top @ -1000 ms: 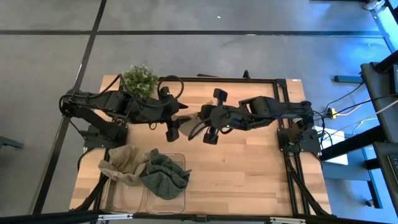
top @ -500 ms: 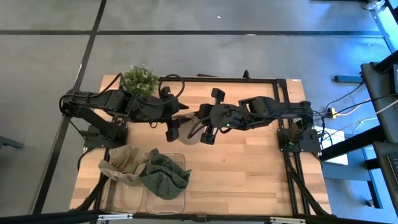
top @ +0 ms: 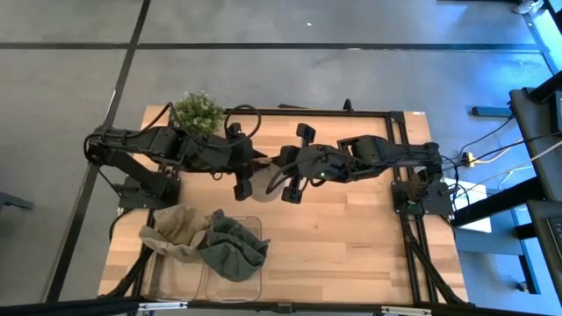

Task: Pick & Place hat
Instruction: Put the brown cap into the left transparent bin

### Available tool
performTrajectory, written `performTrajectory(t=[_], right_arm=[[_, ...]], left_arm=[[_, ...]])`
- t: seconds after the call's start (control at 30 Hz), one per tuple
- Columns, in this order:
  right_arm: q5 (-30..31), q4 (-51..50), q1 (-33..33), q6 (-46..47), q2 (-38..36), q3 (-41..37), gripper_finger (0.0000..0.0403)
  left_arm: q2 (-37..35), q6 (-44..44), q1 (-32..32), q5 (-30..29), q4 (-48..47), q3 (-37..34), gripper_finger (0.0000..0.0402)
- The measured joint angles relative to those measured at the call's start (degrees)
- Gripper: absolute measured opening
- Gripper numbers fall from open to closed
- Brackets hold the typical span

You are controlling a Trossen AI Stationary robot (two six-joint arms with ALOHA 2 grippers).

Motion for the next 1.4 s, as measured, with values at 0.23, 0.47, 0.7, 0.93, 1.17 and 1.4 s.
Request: performTrajectory(t=[0.23, 0.47, 0.7, 0.93, 1.17, 1.4], right_arm=[[-0.2, 0.0, 0.0, 0.0, 0.0, 0.0, 0.0006], [-0.3, -0.2, 0.1, -3.3, -0.1, 0.0, 0.0062], [3.9, -6.1, 0.1, 0.7, -2.3, 0.1, 0.0155], [6.9, -17.1, 0.0, 8.3, -6.1, 0.2, 0.0191], [10.7, -26.2, -0.2, 13.2, -6.2, 0.0, 0.0193], [10.8, -29.3, -1.4, 17.9, -6.1, -1.8, 0.0194]], left_arm=[[0.0, 2.2, 0.0, 1.6, 0.0, 0.0, 0.0028], [-1.0, 3.5, 0.0, 1.7, -0.4, 0.0, 0.0024], [-6.5, 0.3, -0.1, 7.6, -3.7, -0.1, 0.002], [-12.8, 0.8, -3.7, 30.1, -7.7, 0.0, 0.002], [-18.2, -6.5, -13.8, 23.9, -1.4, 0.2, 0.0019], [-19.0, -12.3, -24.6, 16.3, 0.9, 2.9, 0.0019]])
